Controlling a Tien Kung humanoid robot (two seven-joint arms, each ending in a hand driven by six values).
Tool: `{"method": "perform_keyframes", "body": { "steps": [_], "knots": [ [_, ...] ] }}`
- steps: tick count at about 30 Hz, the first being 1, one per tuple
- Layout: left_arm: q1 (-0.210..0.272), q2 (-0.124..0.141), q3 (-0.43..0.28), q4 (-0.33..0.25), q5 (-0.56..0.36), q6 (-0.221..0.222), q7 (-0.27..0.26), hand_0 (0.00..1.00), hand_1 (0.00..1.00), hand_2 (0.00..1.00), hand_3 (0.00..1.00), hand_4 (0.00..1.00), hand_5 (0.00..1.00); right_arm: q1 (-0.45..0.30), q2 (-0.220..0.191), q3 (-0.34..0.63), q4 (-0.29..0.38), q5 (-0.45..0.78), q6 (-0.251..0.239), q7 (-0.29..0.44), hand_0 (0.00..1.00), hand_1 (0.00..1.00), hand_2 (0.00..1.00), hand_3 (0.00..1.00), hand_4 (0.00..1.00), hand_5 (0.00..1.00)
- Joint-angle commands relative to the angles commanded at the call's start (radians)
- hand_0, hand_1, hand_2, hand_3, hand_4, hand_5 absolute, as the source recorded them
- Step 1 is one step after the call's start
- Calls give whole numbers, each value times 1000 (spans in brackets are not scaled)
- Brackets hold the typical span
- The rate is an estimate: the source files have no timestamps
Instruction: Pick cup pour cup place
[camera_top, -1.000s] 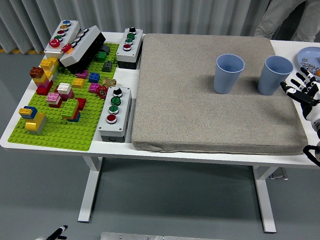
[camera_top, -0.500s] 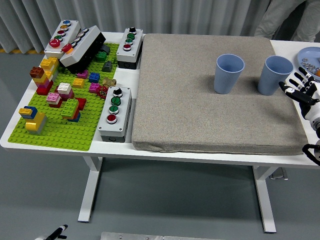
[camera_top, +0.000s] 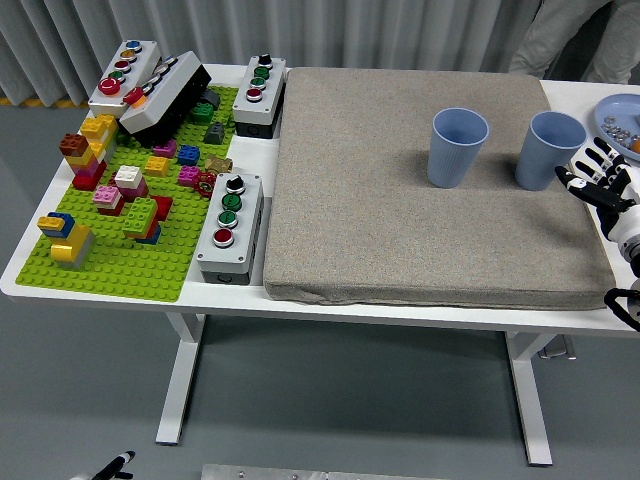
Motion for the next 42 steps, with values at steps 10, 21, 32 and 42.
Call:
{"method": "perform_keyframes", "body": {
  "steps": [10, 21, 32, 42],
  "knots": [
    [-5, 0, 4, 0, -2, 1, -2, 884, 838, 893, 799, 666, 998, 20, 2, -8, -22, 4, 3, -2, 887, 866, 932, 936, 807, 210],
    [-10, 1, 9, 0, -3, 2, -4, 885, 837, 893, 799, 666, 998, 37, 2, -9, -41, 7, 9, -3, 887, 866, 933, 936, 807, 211],
    [-21, 1, 9, 0, 0, 2, -5, 886, 839, 893, 799, 666, 998, 49, 3, -3, -57, 5, 14, -4, 887, 866, 933, 935, 807, 211],
    [-25, -1, 8, 0, 4, 3, -5, 886, 839, 893, 799, 667, 998, 62, 2, -4, -69, 6, 18, -3, 887, 866, 933, 935, 807, 209]
  ]
}}
